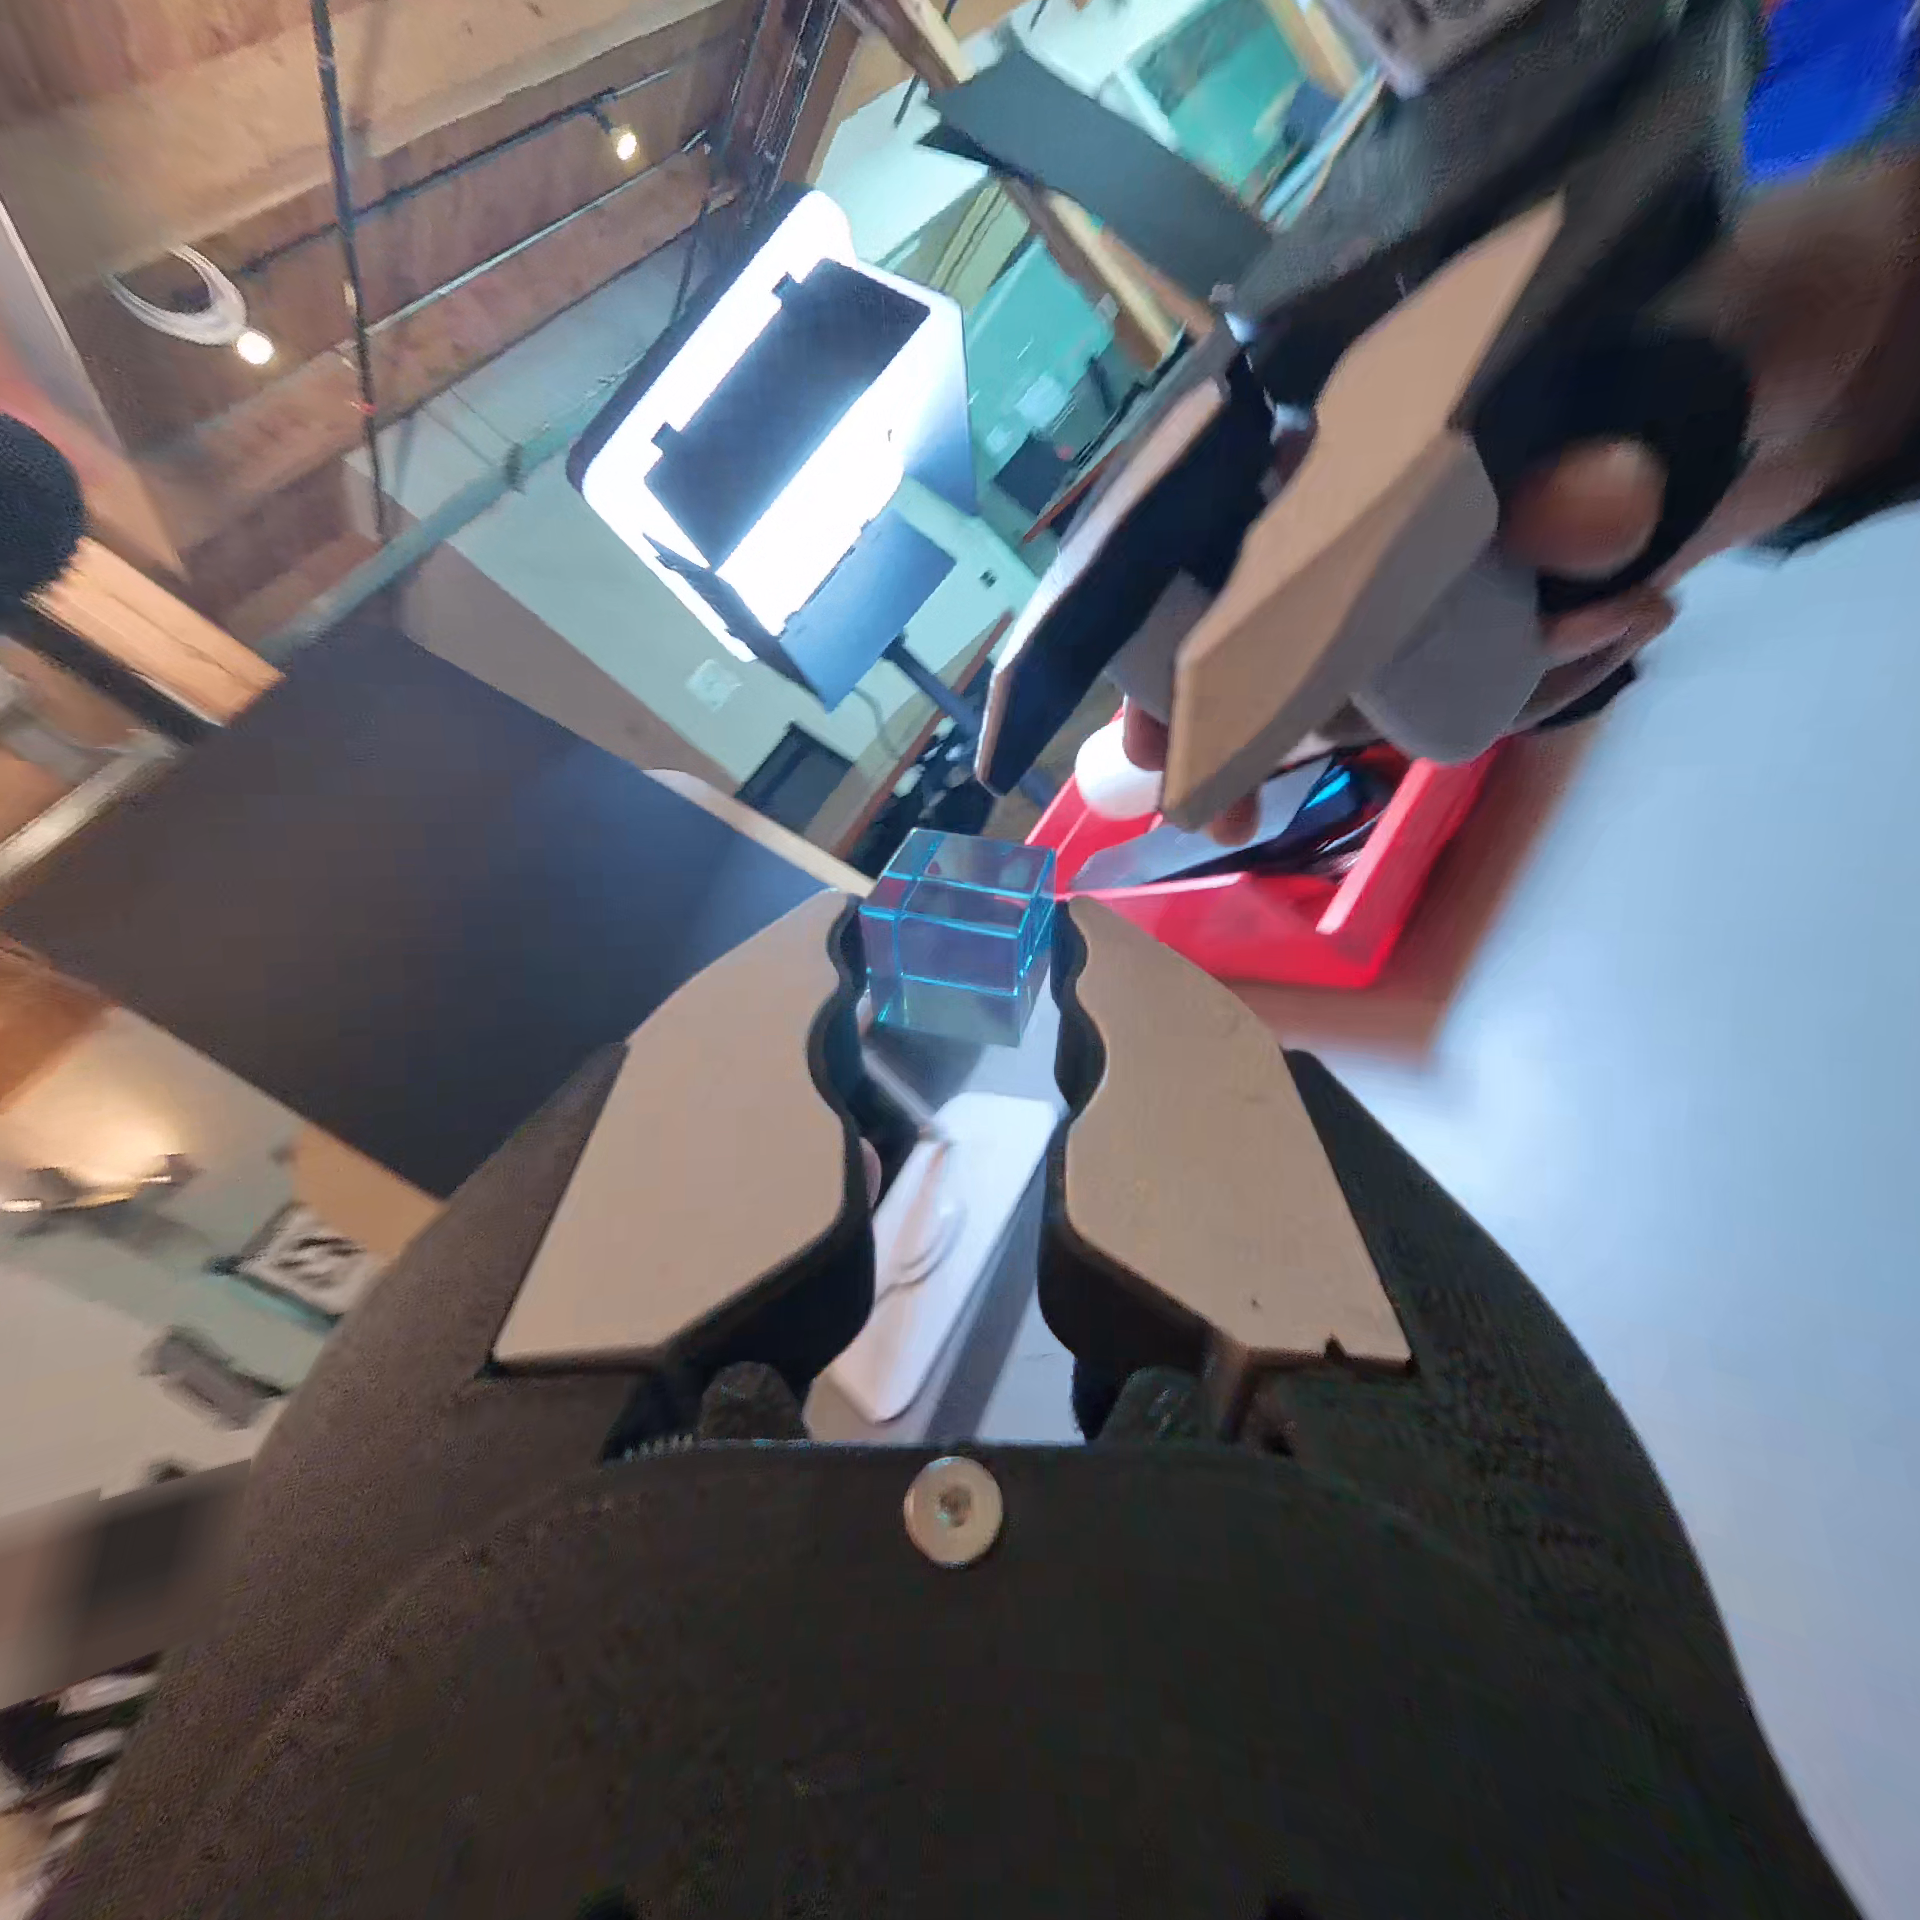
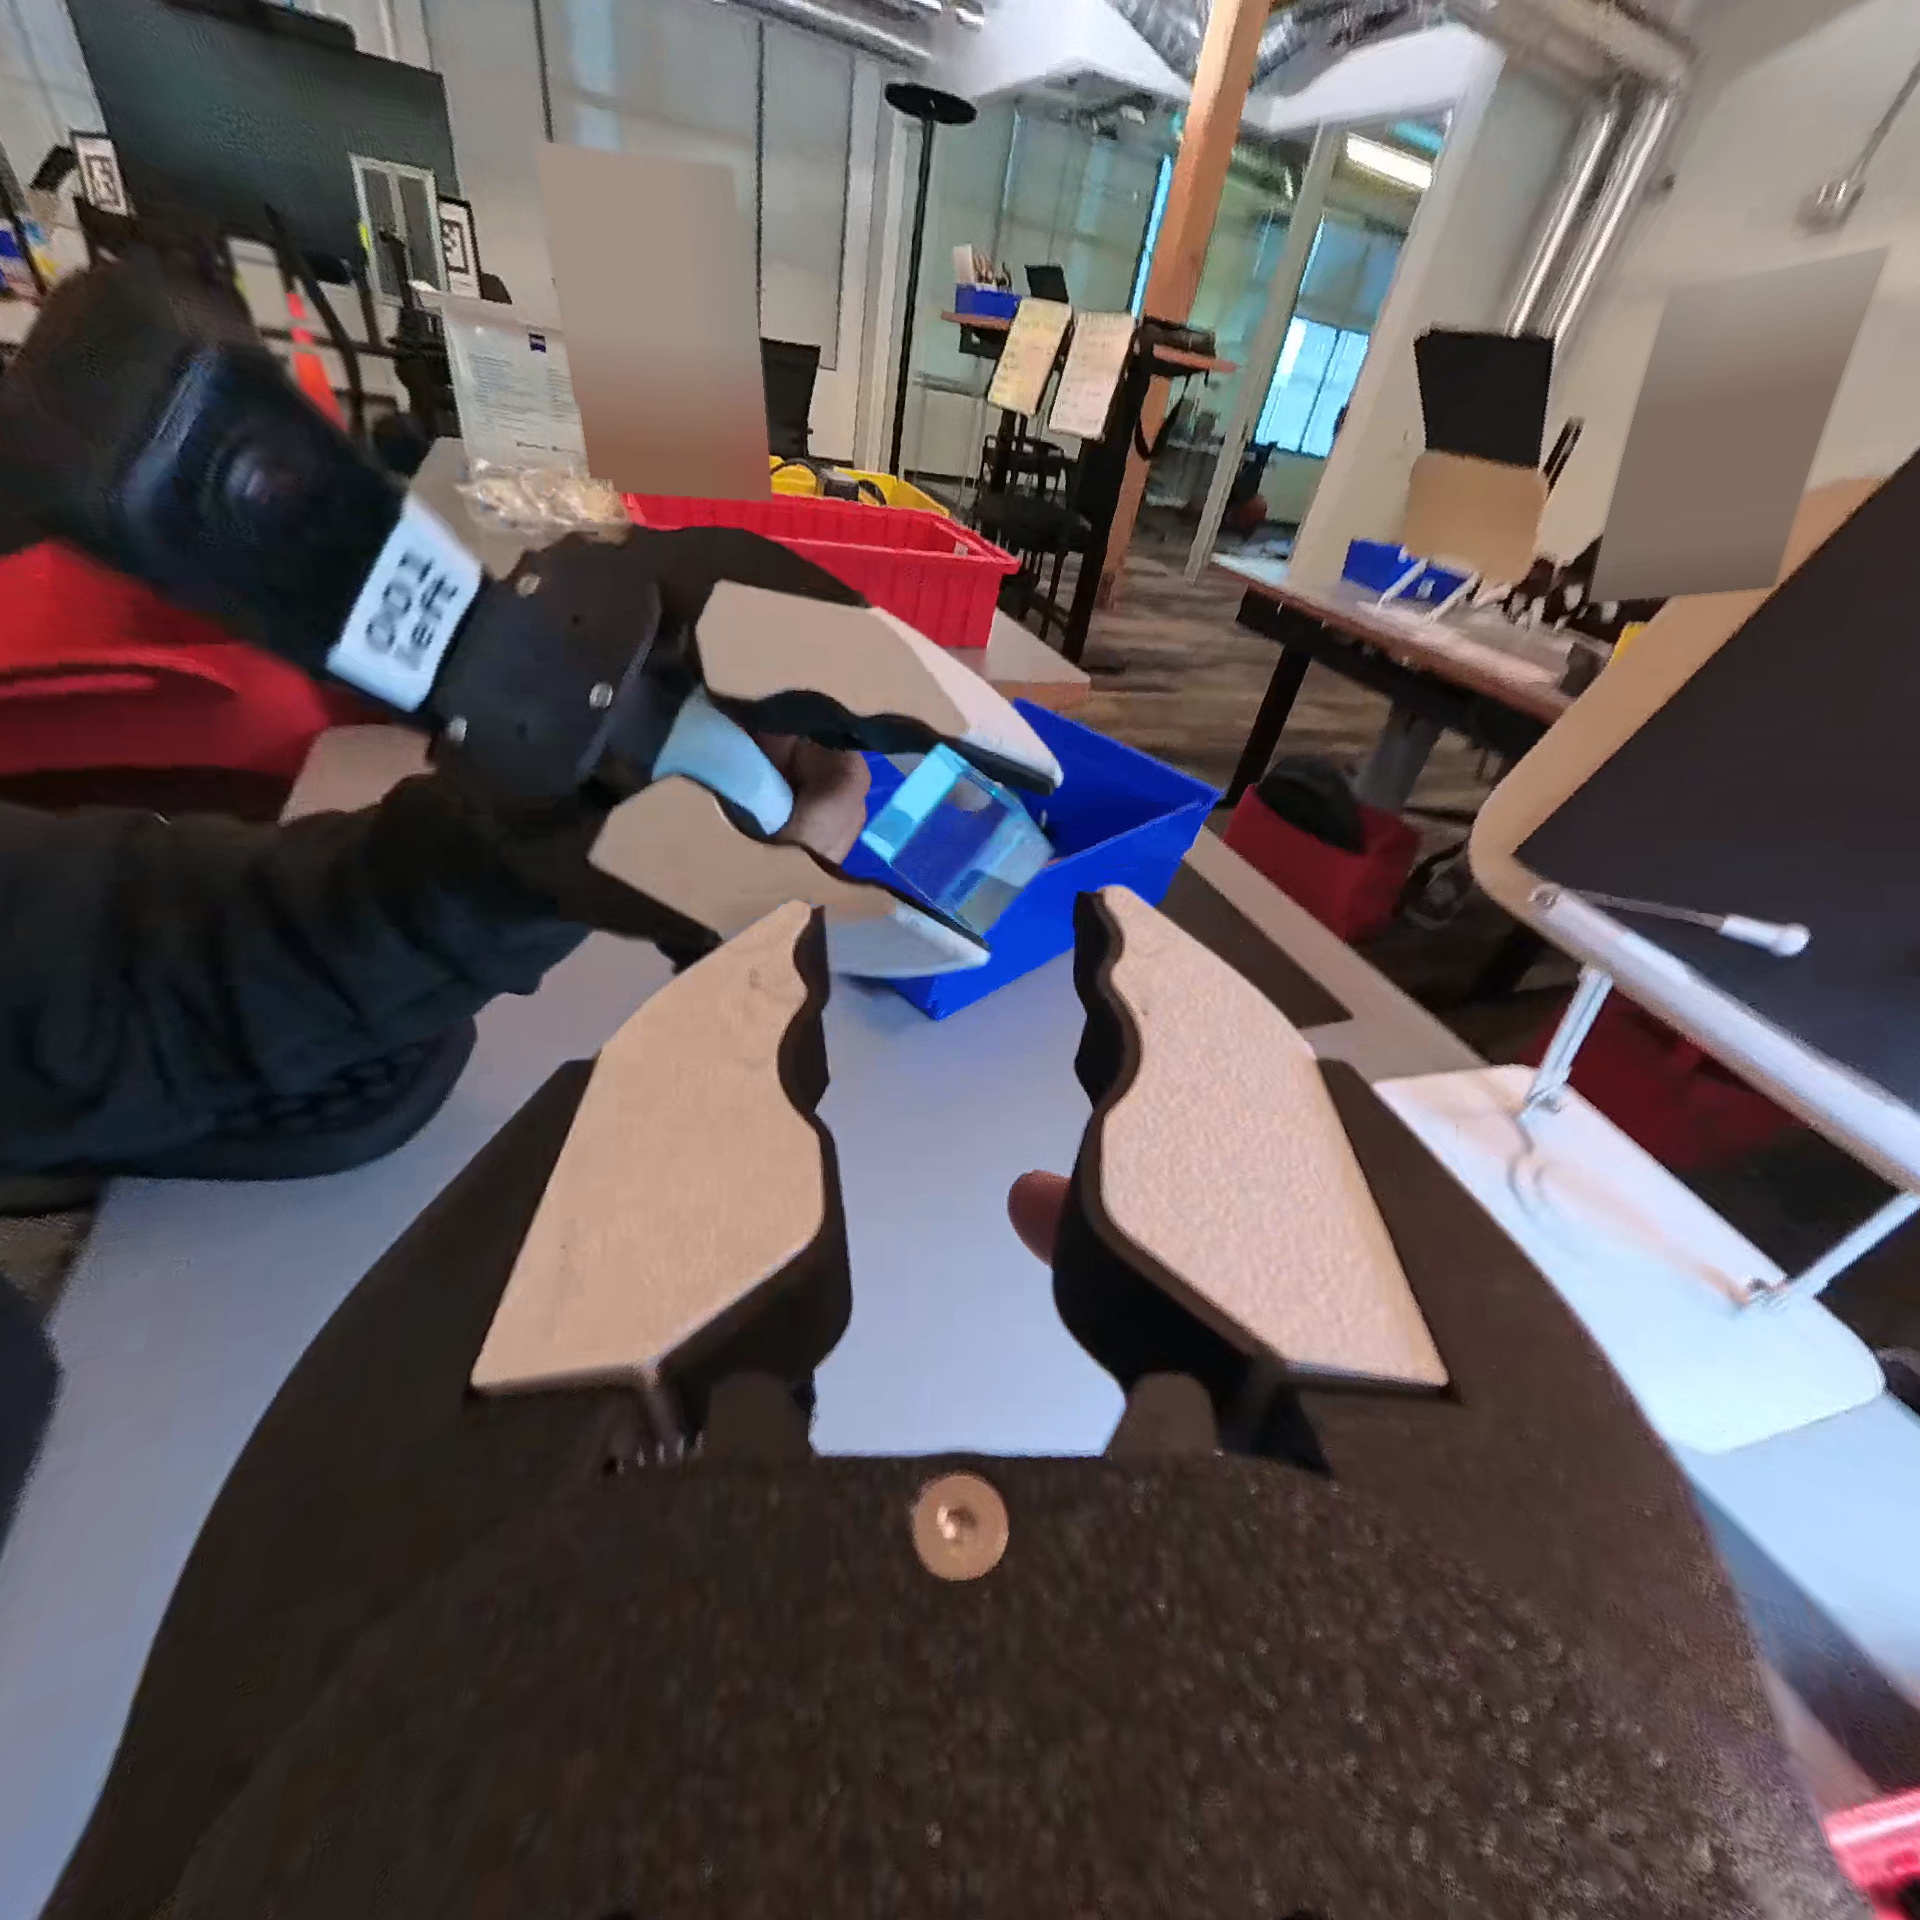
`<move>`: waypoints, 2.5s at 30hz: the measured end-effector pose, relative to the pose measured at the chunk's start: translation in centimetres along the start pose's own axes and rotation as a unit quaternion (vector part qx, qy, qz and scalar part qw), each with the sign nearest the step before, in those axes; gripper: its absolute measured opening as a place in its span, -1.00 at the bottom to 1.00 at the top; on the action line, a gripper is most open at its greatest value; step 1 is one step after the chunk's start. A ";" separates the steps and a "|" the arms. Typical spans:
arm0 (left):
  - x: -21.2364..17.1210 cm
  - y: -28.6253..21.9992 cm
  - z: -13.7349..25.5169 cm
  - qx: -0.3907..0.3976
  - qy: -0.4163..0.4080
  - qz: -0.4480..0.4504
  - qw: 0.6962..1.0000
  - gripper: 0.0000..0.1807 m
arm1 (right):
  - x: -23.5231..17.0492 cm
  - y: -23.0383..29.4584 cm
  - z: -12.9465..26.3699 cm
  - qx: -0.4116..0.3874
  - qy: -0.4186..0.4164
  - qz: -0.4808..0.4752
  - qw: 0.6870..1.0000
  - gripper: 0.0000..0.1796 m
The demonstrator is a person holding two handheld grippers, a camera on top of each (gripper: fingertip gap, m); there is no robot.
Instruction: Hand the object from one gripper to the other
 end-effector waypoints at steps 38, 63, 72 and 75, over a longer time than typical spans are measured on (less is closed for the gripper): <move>3.2 -0.4 0.9 -0.354 -0.220 0.577 0.702 -0.49 | 2.3 3.4 2.0 0.013 -0.093 0.247 0.964 -0.69; 1.1 1.7 0.6 -0.014 -0.054 0.148 0.987 -0.67 | 2.3 0.5 1.7 -0.024 -0.034 0.060 0.997 -0.52; 0.5 -1.5 -1.0 0.089 0.030 -0.190 0.977 -0.68 | -1.0 0.1 -1.1 -0.033 0.052 -0.038 0.997 -0.55; 0.9 -1.6 -0.6 0.081 0.009 -0.191 0.978 -0.67 | -0.8 -0.1 -0.7 -0.019 0.039 -0.054 0.998 -0.71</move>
Point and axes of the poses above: each gripper's, where its closed fingertips meet, z back along the fingers, x out of its top, y = z × x across the jaws, the point moved 4 cm from there along z, back along the fingers, and after that the axes turned 6 degrees about -z, right-handed, at the moved point
